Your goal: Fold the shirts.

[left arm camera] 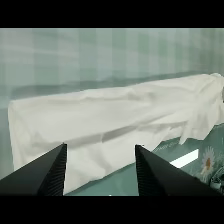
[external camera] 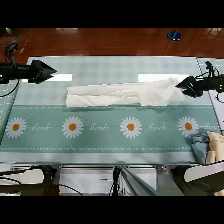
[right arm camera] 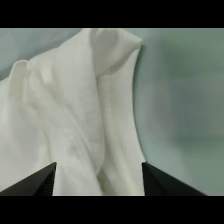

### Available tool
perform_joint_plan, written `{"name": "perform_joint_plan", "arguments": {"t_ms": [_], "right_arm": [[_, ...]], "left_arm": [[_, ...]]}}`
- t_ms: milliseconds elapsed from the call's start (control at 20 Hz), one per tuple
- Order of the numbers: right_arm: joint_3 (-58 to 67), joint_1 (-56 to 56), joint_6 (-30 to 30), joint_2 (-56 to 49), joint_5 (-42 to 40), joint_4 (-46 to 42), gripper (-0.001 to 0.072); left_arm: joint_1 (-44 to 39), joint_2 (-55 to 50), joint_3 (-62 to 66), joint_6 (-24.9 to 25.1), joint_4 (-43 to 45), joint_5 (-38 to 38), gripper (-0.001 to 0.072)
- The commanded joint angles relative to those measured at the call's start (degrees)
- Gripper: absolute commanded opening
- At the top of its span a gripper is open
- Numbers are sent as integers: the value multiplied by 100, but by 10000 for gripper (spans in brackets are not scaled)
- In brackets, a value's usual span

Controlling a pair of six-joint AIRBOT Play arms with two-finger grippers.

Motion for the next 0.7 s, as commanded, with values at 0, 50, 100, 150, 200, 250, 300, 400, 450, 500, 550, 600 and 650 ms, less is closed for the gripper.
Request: {"name": "perform_joint_plan", "arguments": {"t_ms": [0,50,100,150,200,250,300,400,450,500,550,600,650], "right_arm": [[4,358,13,-356,-144,85,609],[4,544,7,-463,-151,149,609],[4,721,-107,-553,-144,326,606],[4,866,-326,-584,-153,494,554],[7,977,-490,-566,-175,601,381],[26,1010,-507,-525,-181,632,200],[74,994,-503,-448,-114,664,26],[136,870,-501,-127,46,632,30],[136,780,-424,114,96,627,30],[136,702,-291,350,162,597,29],[136,638,-122,590,258,531,29],[136,597,37,841,393,413,29],[136,599,146,1064,505,238,29]], "left_arm": [[-52,-4,4,-2,28,-24,511],[-66,-4,4,-2,28,-22,511],[-76,-4,4,-2,28,-22,511],[-87,-2,4,-2,28,-24,511],[-92,-4,4,-2,28,-24,511],[-92,-2,4,-2,28,-26,511],[-92,-2,4,-2,28,-26,511],[-98,-2,4,-2,26,-28,509],[-122,-2,4,-4,26,-39,477],[-175,-2,4,-7,24,-81,398],[-262,-2,4,-13,20,-138,320],[-407,-2,4,-26,20,-201,222],[-586,-2,4,-28,20,-229,105]]}}
